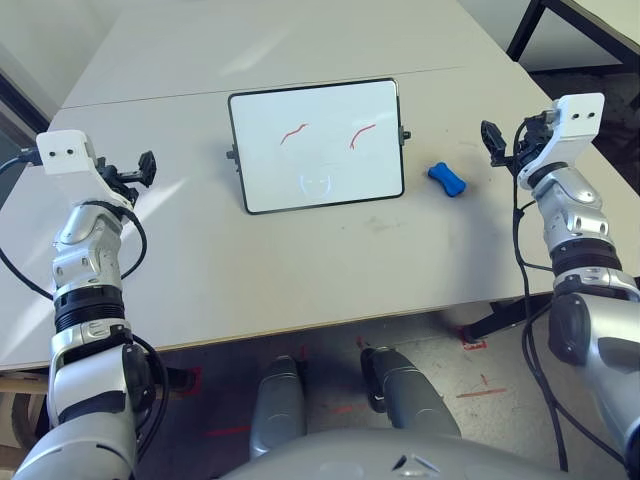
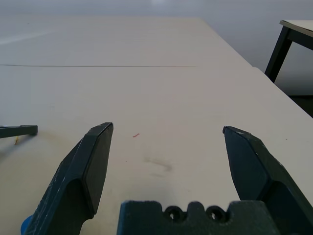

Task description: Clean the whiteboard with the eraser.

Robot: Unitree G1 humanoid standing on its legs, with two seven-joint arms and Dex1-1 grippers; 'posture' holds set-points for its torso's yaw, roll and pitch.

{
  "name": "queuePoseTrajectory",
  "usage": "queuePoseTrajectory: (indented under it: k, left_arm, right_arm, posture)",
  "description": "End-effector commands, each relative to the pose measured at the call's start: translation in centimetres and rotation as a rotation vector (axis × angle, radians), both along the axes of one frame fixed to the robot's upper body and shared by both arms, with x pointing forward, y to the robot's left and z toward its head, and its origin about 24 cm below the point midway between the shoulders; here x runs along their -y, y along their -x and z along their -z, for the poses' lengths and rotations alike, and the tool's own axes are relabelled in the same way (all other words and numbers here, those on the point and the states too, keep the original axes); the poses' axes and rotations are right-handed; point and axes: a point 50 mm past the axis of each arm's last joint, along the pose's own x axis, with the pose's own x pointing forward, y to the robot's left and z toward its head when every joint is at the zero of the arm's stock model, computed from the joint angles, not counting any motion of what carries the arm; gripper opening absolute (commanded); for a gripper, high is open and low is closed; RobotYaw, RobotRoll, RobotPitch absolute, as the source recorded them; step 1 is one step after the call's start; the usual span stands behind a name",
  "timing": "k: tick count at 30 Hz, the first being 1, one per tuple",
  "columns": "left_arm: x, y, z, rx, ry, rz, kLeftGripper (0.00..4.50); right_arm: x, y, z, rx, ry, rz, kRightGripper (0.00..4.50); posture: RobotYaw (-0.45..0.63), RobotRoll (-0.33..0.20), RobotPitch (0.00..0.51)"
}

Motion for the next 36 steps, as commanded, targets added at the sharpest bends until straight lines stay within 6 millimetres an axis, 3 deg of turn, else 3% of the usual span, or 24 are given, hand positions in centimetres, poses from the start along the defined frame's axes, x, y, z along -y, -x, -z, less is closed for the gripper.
queuePoseTrajectory:
  k: [1, 7, 11, 19, 23, 30, 36]
  left_arm:
    - [2.1, 0.9, -0.3, -0.014, -0.011, 0.238, 4.5]
    - [5.7, 3.4, -0.5, -0.083, 0.008, 0.569, 4.5]
    - [7.2, 4.2, -0.3, -0.118, 0.023, 0.665, 4.5]
    - [7.8, 3.7, 0.4, -0.145, 0.006, 0.664, 4.5]
    - [8.2, 3.2, 0.7, -0.15, 0.002, 0.666, 4.5]
    - [8.7, 2.7, 1.0, -0.153, 0.001, 0.677, 4.5]
    - [9.0, 2.7, 1.3, -0.154, 0.002, 0.68, 4.5]
  right_arm:
    - [0.4, 0.3, 0.2, -0.003, -0.003, 0.017, 4.47]
    - [0.3, 0.2, 0.4, -0.011, -0.002, 0.014, 4.47]
    - [0.3, 0.1, 0.2, -0.02, 0.008, 0.017, 4.47]
    - [-0.5, -0.2, -1.6, -0.12, 0.041, -0.052, 4.47]
    - [-1.6, -0.1, -2.7, -0.257, 0.101, -0.141, 4.47]
    - [-2.9, 0.5, -3.1, -0.519, 0.242, -0.2, 4.47]
    - [-4.7, 0.9, -3.1, -0.577, 0.321, -0.265, 4.47]
  posture:
    - [-0.07, 0.0, 0.119]
    - [-0.07, 0.0, 0.121]
    - [-0.08, 0.0, 0.121]
    - [-0.1, 0.0, 0.126]
    - [-0.12, 0.0, 0.127]
    - [-0.13, 0.0, 0.129]
    - [-0.13, 0.0, 0.128]
